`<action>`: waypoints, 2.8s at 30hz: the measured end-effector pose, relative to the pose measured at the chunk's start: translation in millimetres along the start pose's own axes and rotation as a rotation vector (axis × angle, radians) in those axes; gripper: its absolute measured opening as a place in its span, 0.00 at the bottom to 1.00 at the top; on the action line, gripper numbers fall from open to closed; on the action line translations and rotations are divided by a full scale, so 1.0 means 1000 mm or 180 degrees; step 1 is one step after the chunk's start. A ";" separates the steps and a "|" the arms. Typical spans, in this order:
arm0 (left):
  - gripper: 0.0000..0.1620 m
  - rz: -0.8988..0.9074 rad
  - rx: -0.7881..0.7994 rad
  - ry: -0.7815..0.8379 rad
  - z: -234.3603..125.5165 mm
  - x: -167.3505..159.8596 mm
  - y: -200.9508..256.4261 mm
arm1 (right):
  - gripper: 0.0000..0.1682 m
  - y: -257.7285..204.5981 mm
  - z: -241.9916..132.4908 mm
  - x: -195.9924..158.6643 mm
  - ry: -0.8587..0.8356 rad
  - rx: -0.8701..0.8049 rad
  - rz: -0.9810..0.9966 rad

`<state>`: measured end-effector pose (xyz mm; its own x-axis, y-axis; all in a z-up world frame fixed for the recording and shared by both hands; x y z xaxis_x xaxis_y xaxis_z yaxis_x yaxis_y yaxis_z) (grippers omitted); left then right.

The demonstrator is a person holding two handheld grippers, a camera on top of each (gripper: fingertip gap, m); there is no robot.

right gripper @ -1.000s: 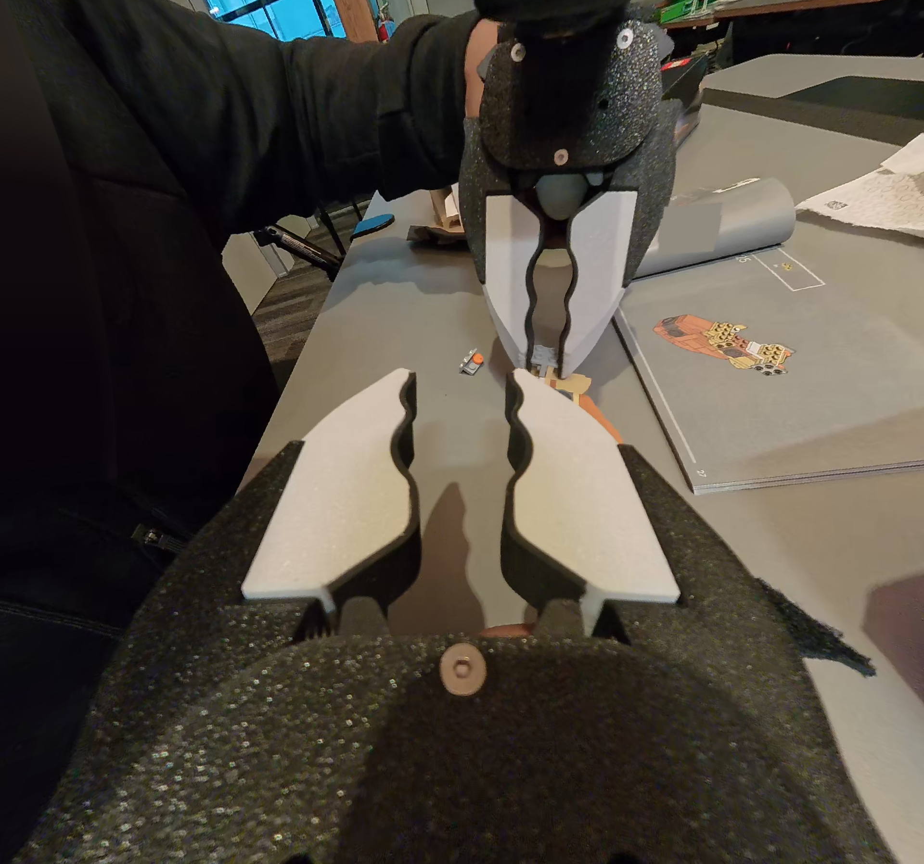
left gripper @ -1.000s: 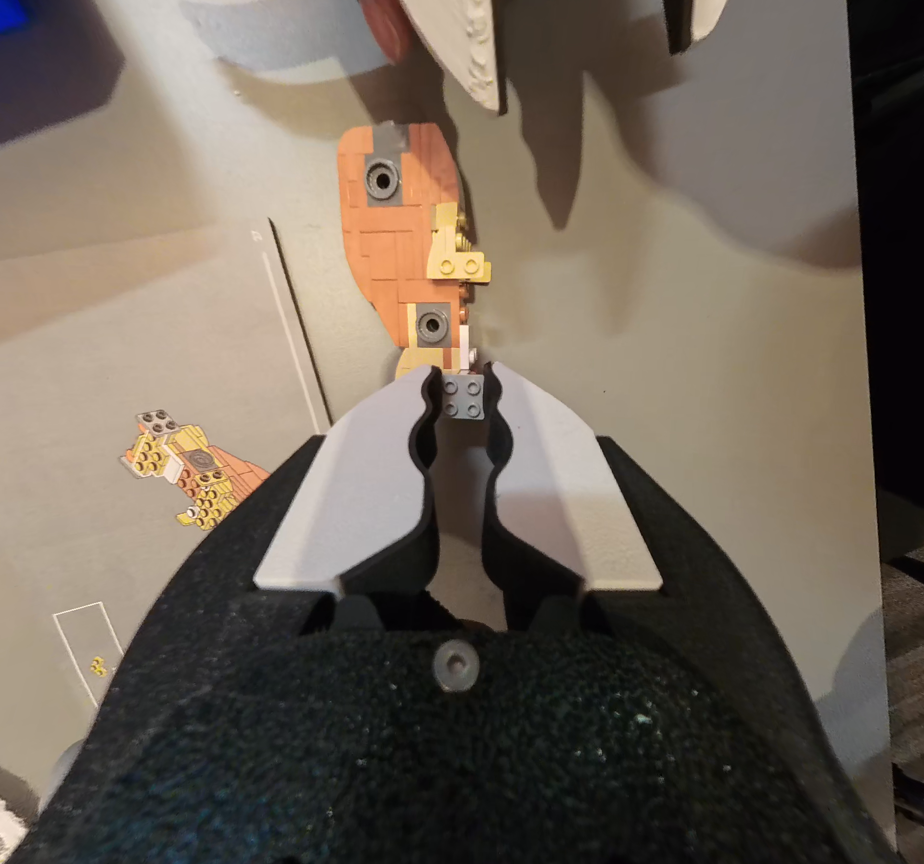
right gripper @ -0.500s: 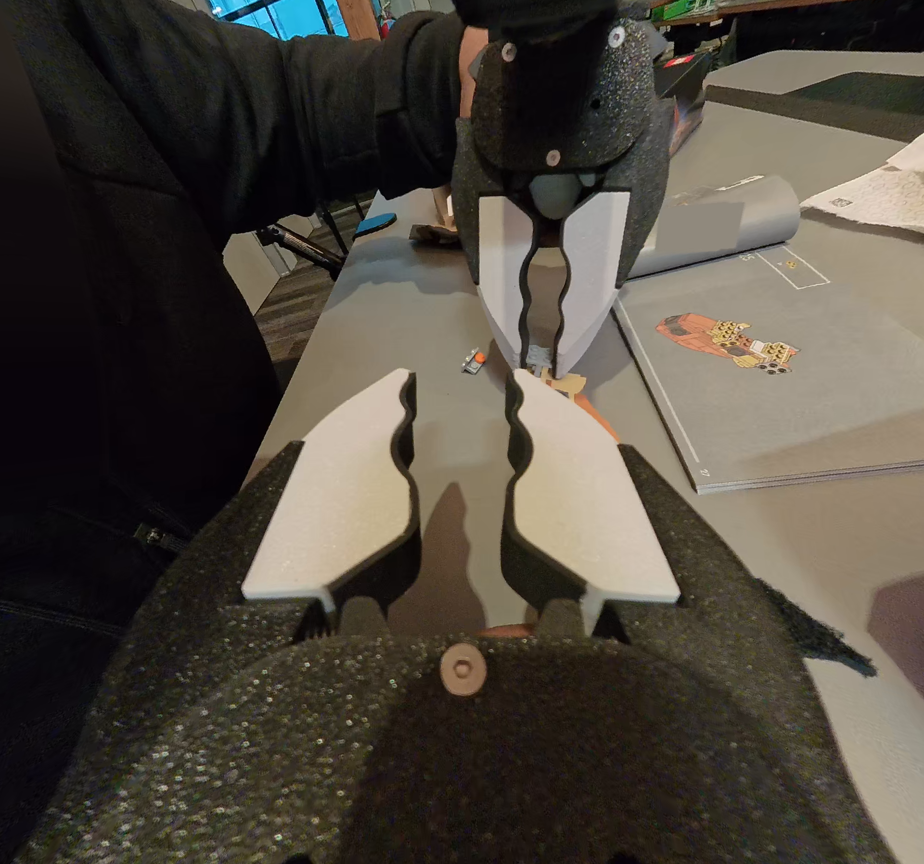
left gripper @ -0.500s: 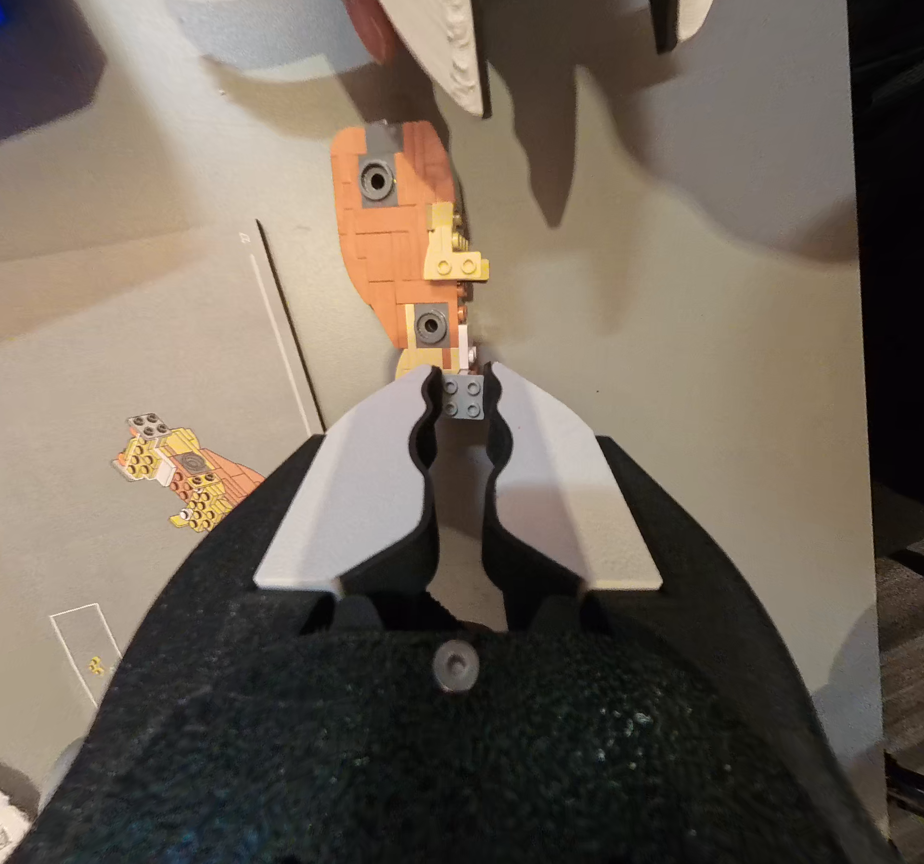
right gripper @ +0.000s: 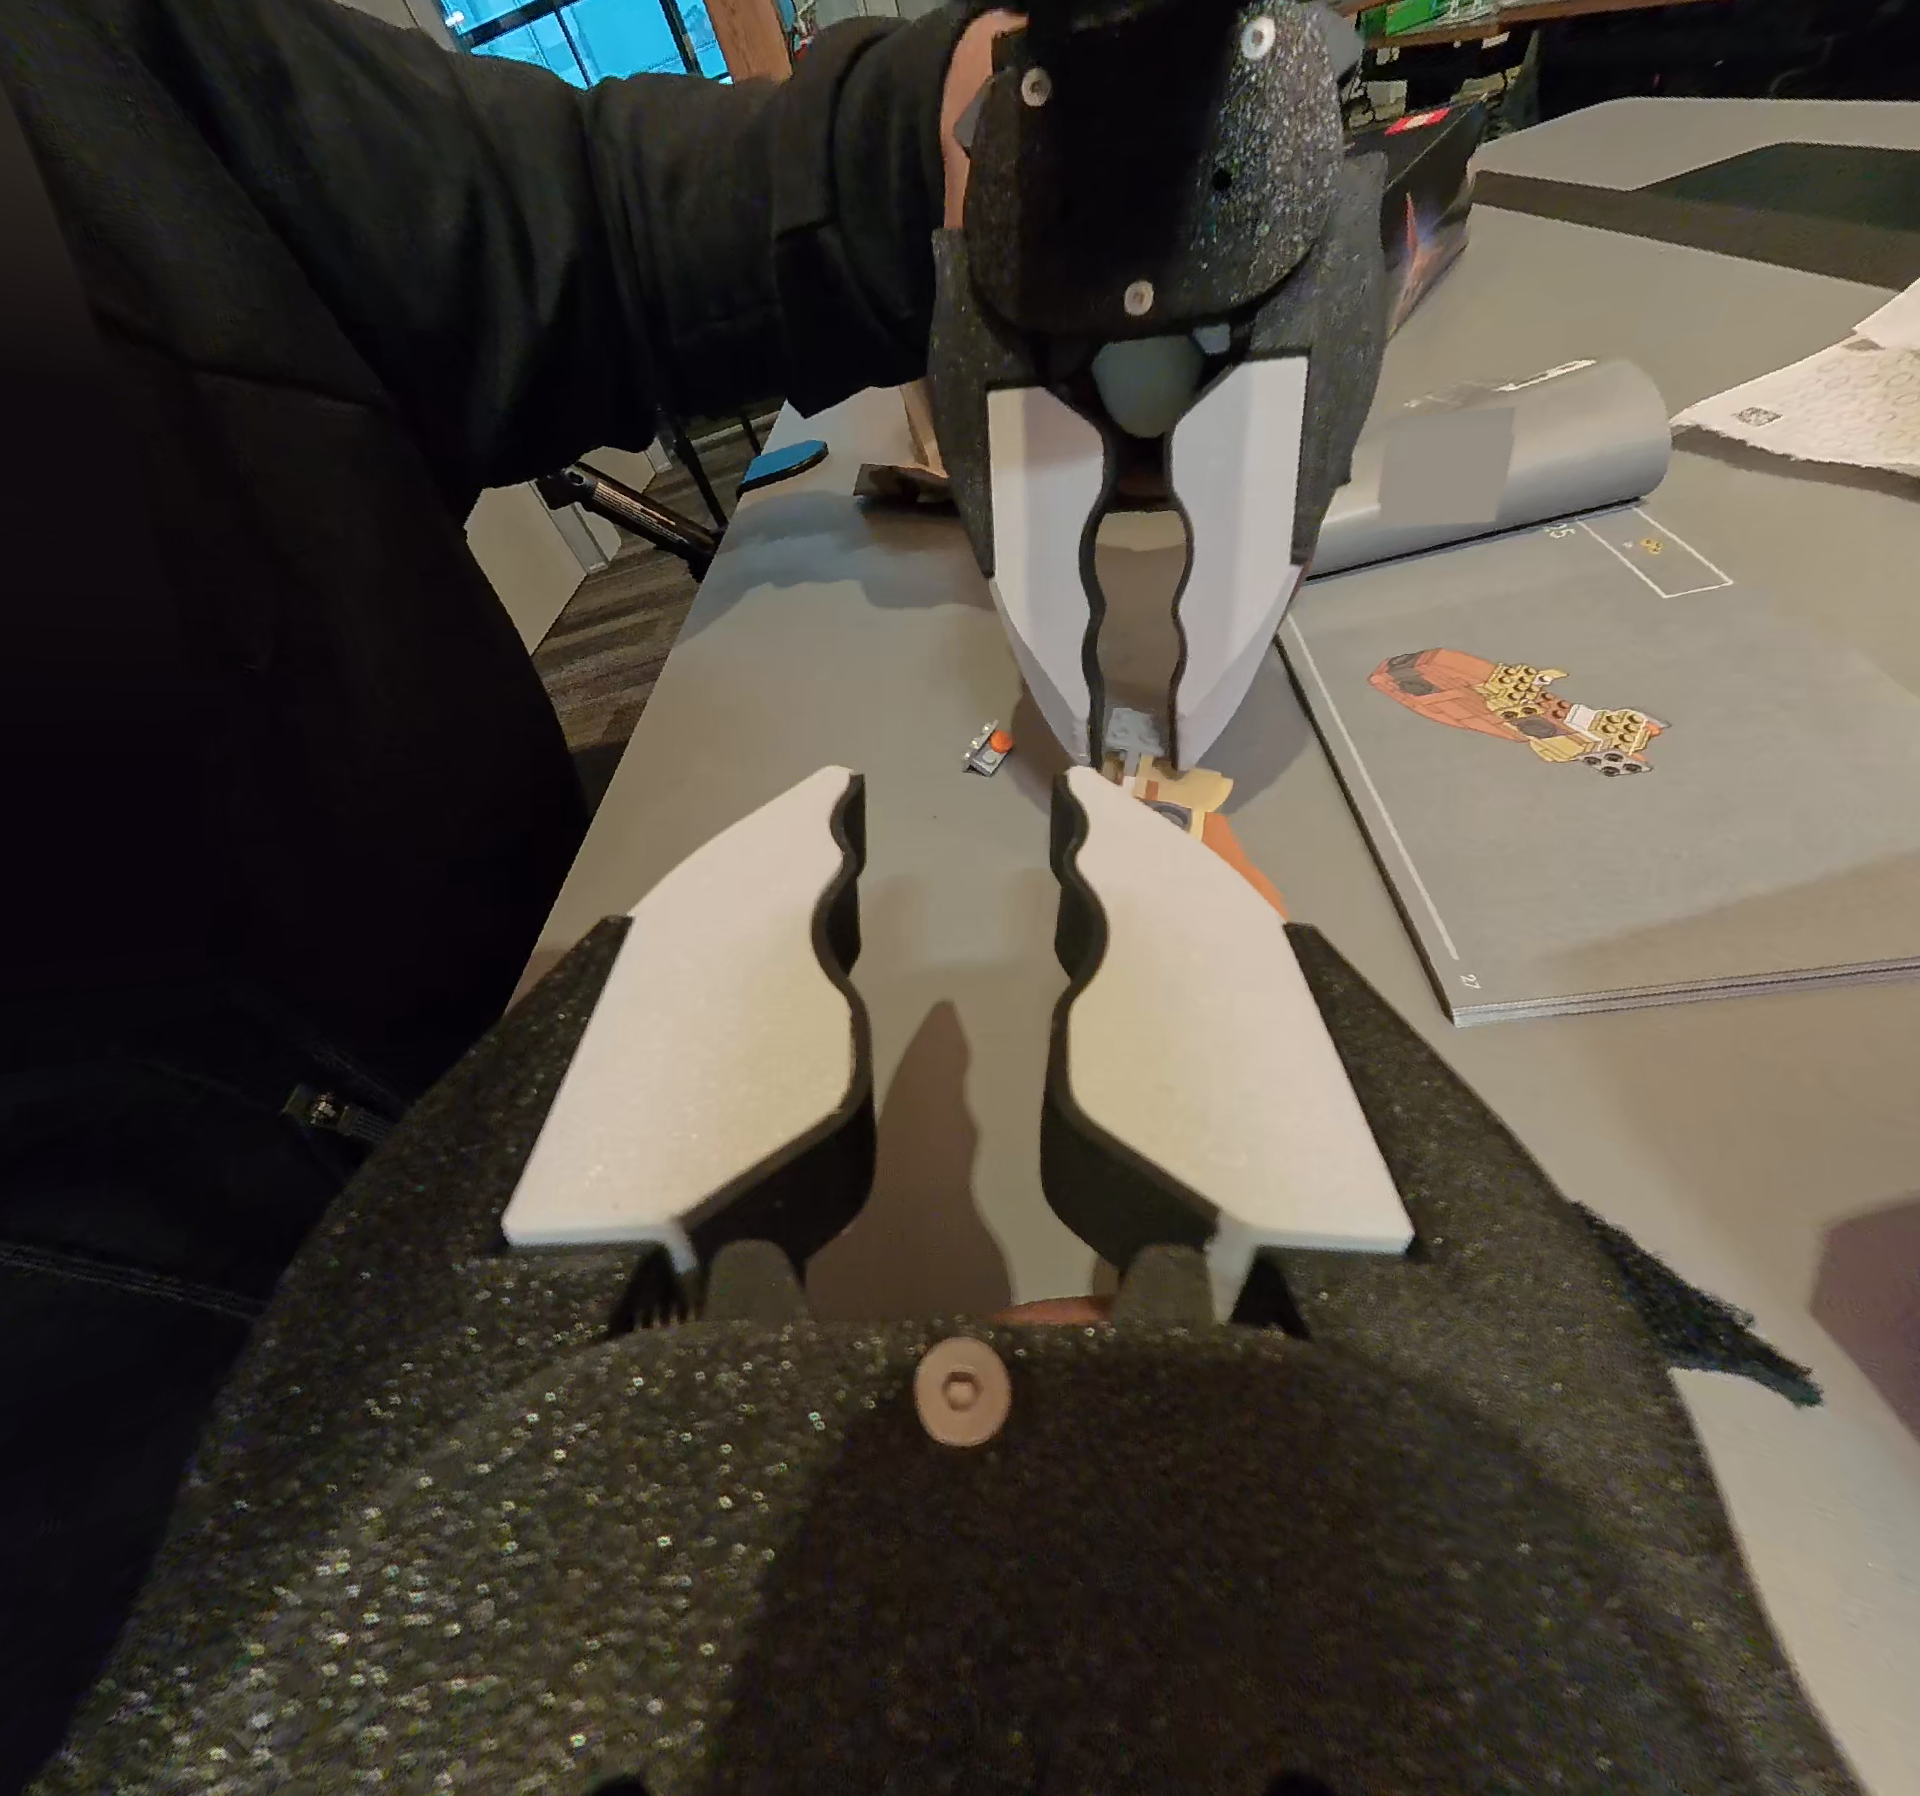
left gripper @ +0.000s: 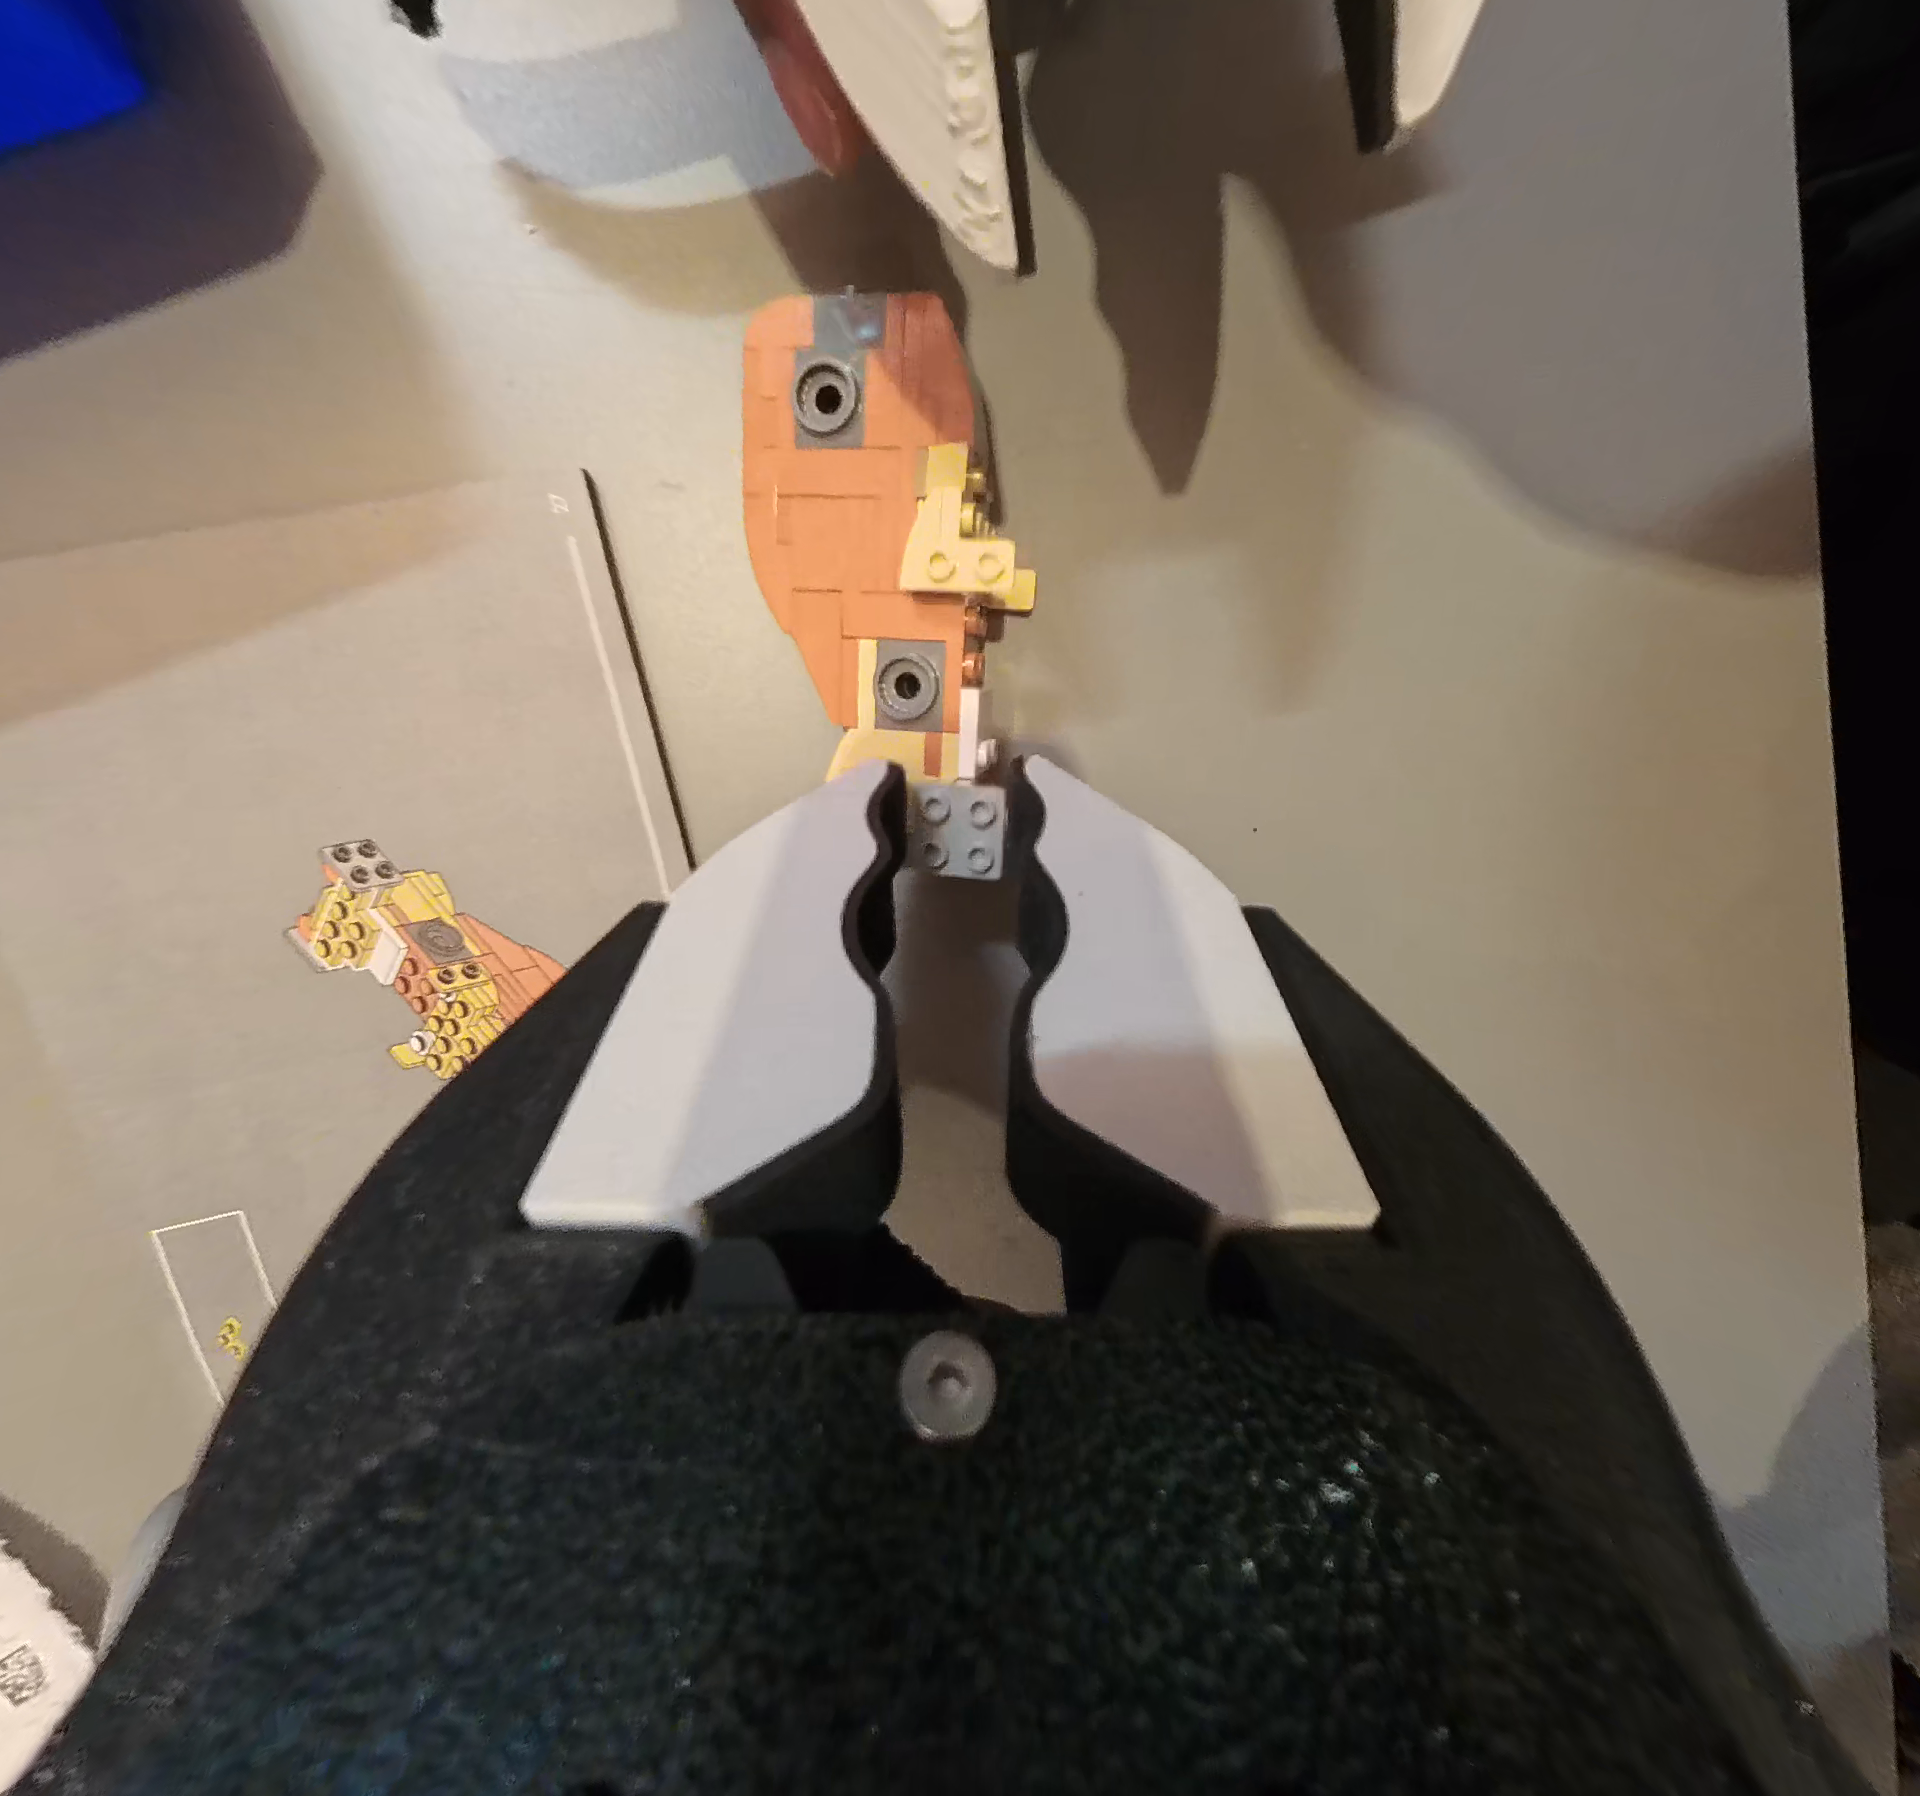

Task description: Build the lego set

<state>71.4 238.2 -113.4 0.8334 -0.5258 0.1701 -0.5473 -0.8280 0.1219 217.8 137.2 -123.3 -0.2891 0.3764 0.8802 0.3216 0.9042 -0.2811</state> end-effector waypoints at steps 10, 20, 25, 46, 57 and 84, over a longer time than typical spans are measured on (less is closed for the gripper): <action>0.22 -0.0118 0.0341 0.0202 -0.004 -0.006 0.002 | 0.20 -0.001 0.000 0.000 -0.0017 -0.0033 -0.0020; 0.25 -0.1135 0.1734 0.1389 -0.014 -0.041 0.042 | 0.30 0.008 0.009 -0.007 -0.0855 -0.1205 -0.0336; 0.25 -0.1510 0.1818 0.1923 -0.008 -0.052 0.057 | 0.36 0.008 0.029 -0.008 -0.1347 -0.1354 -0.0353; 0.24 -0.2972 0.0415 0.4534 -0.004 -0.058 0.115 | 0.30 0.024 0.036 0.000 -0.1008 -0.1033 0.1082; 0.27 -0.3416 0.0249 0.5523 -0.008 -0.033 0.109 | 0.30 -0.024 0.032 0.021 0.1660 -0.0377 0.1857; 0.27 -0.2937 -0.0593 0.6215 -0.018 -0.014 0.113 | 0.30 -0.091 0.074 0.030 0.1853 -0.1715 0.0862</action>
<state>-3.0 155.7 -84.6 -0.2526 0.8150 0.5215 -0.2448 -0.5753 0.7804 113.4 81.2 -99.6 0.3243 0.2685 0.9070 0.7426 0.5216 -0.4200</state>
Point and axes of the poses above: each gripper's, where its closed fingertips meet, z out along the fingers, x out of its top, y = z × x across the jaws, the point moved 9 cm from there along -z, back along the fingers, and after that the axes turned 14 degrees about -y, right-handed, at the moved point
